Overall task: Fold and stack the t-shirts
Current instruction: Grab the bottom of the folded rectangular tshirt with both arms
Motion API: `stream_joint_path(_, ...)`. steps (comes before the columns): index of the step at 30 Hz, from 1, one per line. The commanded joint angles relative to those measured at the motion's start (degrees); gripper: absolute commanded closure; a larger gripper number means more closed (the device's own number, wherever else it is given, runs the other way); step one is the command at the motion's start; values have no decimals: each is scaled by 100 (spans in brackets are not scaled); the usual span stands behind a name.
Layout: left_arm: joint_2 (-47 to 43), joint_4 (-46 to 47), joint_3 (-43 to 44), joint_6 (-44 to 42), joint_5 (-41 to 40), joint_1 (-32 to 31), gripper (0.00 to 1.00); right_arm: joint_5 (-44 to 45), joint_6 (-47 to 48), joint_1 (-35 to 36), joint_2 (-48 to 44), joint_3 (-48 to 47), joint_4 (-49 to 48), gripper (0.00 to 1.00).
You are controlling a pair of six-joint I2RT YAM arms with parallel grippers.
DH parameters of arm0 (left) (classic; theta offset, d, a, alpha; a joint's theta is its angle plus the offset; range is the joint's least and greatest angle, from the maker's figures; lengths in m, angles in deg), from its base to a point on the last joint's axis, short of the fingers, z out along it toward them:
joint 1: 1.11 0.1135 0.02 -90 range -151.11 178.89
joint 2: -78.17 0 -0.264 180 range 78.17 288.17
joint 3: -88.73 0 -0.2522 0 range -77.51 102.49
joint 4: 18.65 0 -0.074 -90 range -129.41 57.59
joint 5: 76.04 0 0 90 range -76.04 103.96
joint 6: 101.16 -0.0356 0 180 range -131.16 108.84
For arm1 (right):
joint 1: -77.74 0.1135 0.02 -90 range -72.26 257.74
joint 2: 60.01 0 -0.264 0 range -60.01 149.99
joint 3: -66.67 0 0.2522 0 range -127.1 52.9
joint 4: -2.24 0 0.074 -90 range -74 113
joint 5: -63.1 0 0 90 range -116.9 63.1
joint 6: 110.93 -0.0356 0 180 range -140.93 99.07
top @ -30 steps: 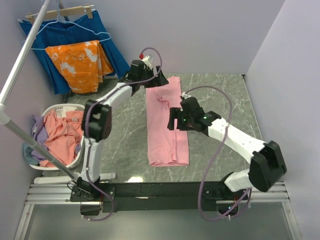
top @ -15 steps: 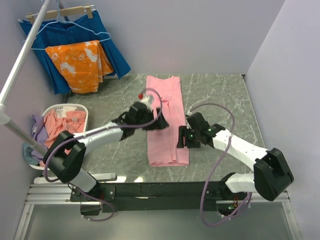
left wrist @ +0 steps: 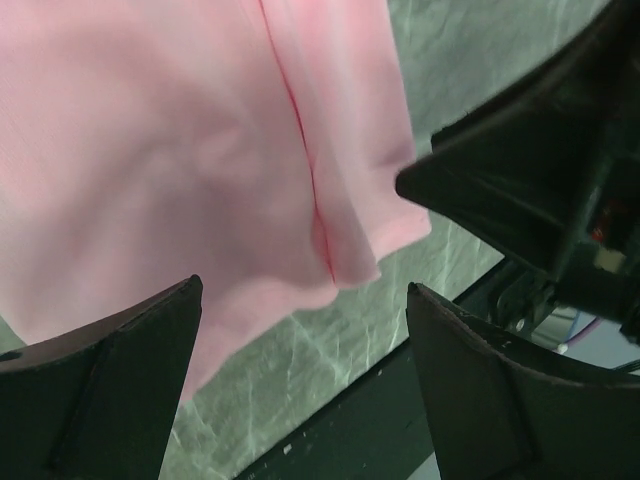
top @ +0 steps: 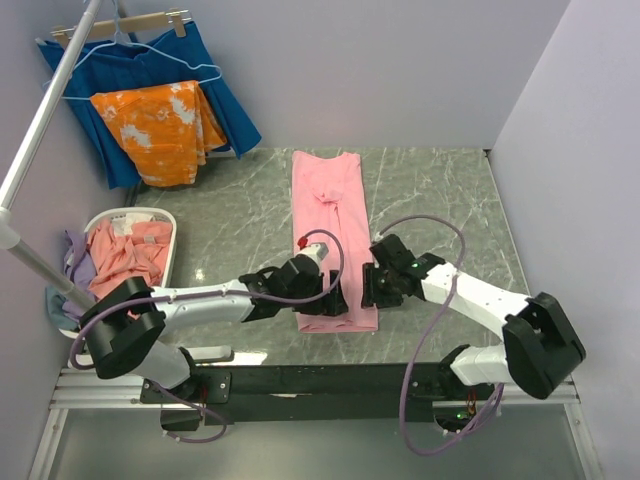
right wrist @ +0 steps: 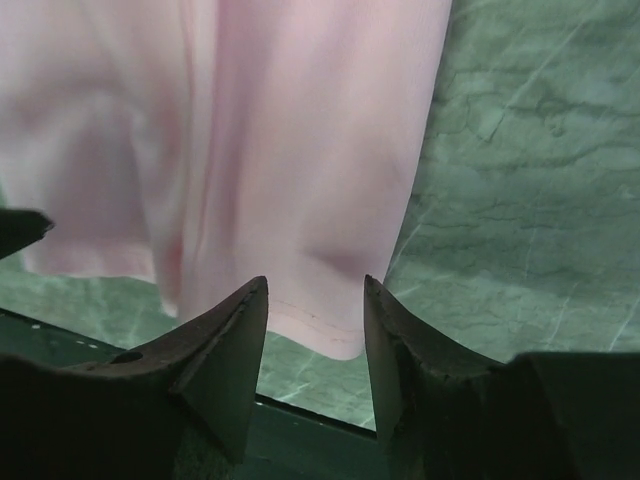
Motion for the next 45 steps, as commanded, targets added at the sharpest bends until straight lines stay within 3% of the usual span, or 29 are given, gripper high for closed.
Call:
stream_joint_path(1, 51, -302, -112, 209, -337, -266, 12, 183, -20, 226, 406, -3, -44, 50)
stream_joint_path(6, 105, -618, -288, 420, -442, -442, 12, 541, -151, 621, 793, -64, 112, 50)
stream_joint_path(11, 96, -1311, -498, 867, -731, -626, 12, 1787, -740, 1096, 1285, -415, 807, 61)
stream_joint_path(20, -229, -1708, -728, 1282, -1153, -864, 13, 2046, -1101, 1360, 1339, -469, 1037, 60)
stream_joint_path(28, -1134, -2410, -236, 1369, -2338, -890, 8, 1564, -1005, 1290, -260, -285, 571, 29)
stream_joint_path(37, -2233, -3237, -585, 2387, -3140, -890, 6, 306, -1338, 886, -648, 523, -272, 29)
stream_joint_path(45, -3015, -2396, -1746, 2794, -2395, -890, 9, -247, -1619, 868, -788, 1034, -650, 31)
